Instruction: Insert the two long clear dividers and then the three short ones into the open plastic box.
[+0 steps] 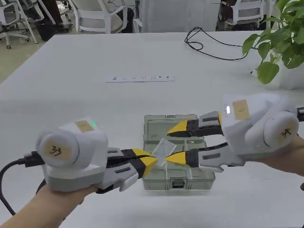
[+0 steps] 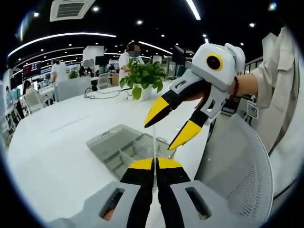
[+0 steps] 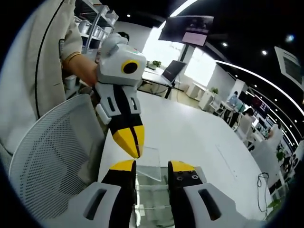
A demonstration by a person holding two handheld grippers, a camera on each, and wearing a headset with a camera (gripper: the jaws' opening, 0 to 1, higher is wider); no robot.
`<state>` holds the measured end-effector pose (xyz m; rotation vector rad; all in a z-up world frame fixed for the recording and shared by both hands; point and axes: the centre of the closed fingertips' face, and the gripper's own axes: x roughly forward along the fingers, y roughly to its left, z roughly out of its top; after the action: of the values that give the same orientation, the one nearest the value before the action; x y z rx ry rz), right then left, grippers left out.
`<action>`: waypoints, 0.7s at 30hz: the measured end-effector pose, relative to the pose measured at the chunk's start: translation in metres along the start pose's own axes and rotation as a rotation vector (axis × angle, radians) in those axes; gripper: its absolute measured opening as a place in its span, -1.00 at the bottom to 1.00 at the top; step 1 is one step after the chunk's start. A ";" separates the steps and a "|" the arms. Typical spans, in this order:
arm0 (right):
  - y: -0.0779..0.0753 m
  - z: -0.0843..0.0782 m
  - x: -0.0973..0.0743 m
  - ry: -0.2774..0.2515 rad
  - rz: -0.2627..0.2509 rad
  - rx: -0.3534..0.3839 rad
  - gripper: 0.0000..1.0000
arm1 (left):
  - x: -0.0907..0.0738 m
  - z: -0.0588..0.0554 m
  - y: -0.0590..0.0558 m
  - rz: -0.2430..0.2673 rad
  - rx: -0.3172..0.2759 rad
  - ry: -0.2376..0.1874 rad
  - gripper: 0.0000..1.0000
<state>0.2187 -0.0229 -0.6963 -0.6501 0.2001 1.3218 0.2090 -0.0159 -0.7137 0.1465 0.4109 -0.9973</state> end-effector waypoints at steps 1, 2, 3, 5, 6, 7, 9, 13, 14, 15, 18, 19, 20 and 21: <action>0.001 0.000 0.000 -0.001 0.014 0.004 -0.45 | 0.000 0.000 -0.002 -0.011 0.014 0.003 -1.00; 0.003 -0.001 -0.001 -0.003 0.025 0.011 -0.46 | 0.000 0.000 -0.003 -0.019 0.022 0.003 -1.00; 0.003 -0.001 -0.001 -0.003 0.035 0.015 -0.48 | 0.000 0.000 -0.005 -0.035 0.030 0.005 -1.00; 0.006 -0.002 -0.002 -0.005 0.058 0.012 -0.50 | 0.000 0.001 -0.006 -0.048 0.048 0.007 -1.00; 0.008 -0.002 -0.003 -0.006 0.075 0.015 -0.51 | -0.001 -0.001 -0.008 -0.064 0.070 0.017 -1.00; 0.010 -0.001 -0.003 -0.009 0.091 0.018 -0.51 | -0.001 -0.001 -0.009 -0.068 0.074 0.018 -1.00; 0.013 0.000 -0.004 -0.020 0.118 0.034 -0.54 | -0.001 -0.001 -0.013 -0.098 0.096 0.025 -1.00; 0.019 -0.001 -0.006 -0.018 0.169 0.037 -0.57 | -0.001 -0.002 -0.020 -0.141 0.157 0.039 -1.00; 0.021 -0.002 -0.006 -0.017 0.182 0.038 -0.59 | -0.001 -0.002 -0.021 -0.148 0.160 0.039 -1.00; 0.024 -0.002 -0.007 -0.015 0.201 0.048 -0.61 | -0.001 -0.002 -0.022 -0.162 0.177 0.042 -1.00; 0.028 -0.004 -0.008 -0.016 0.230 0.056 -0.64 | -0.001 -0.004 -0.026 -0.191 0.226 0.061 -1.00; 0.029 -0.005 -0.008 -0.012 0.238 0.056 -0.65 | -0.001 -0.003 -0.027 -0.196 0.231 0.058 -1.00; 0.030 -0.006 -0.009 -0.008 0.248 0.057 -0.66 | -0.001 -0.003 -0.029 -0.207 0.236 0.056 -1.00; 0.032 -0.007 -0.009 -0.008 0.256 0.056 -0.68 | -0.001 -0.003 -0.030 -0.215 0.240 0.056 -1.00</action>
<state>0.1881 -0.0308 -0.7075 -0.5852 0.3208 1.5583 0.1825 -0.0306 -0.7140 0.3522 0.3619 -1.2561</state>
